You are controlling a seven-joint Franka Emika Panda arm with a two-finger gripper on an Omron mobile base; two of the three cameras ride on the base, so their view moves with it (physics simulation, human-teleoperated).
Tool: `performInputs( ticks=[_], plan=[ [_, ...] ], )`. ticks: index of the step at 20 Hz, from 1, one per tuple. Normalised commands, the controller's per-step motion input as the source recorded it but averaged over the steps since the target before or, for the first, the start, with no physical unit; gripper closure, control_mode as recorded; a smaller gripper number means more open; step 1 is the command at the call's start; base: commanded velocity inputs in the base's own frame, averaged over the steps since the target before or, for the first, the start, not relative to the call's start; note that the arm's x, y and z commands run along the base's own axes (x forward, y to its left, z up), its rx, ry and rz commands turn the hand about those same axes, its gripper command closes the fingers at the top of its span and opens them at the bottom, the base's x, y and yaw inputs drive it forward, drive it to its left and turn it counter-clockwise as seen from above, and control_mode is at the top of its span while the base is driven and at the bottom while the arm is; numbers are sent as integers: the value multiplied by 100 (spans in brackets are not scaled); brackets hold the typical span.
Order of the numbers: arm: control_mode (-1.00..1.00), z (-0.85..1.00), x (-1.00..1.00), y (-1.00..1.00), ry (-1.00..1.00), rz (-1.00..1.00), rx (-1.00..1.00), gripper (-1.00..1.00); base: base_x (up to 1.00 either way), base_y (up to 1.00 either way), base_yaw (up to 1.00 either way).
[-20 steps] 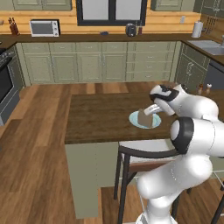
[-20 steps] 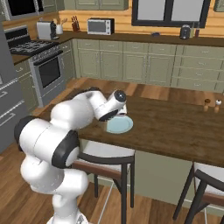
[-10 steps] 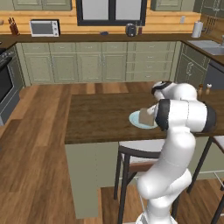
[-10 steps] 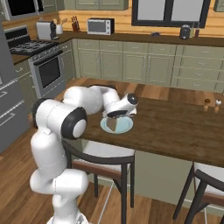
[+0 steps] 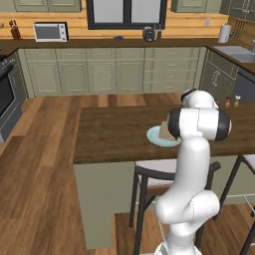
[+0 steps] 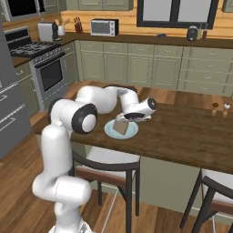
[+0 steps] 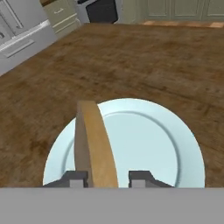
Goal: Start the toaster. Once the lever pops up, take the bread to the plate on the dining counter.
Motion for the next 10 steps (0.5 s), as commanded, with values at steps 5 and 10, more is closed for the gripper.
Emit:
performInputs(
  ticks=[5, 10],
  plan=[
    [-100, -41, 39, 0, 3, 0, 4, -100, 0, 0, 0],
    [-100, -9, 8, 0, 0, 0, 1, -100, 0, 0, 0]
  ],
)
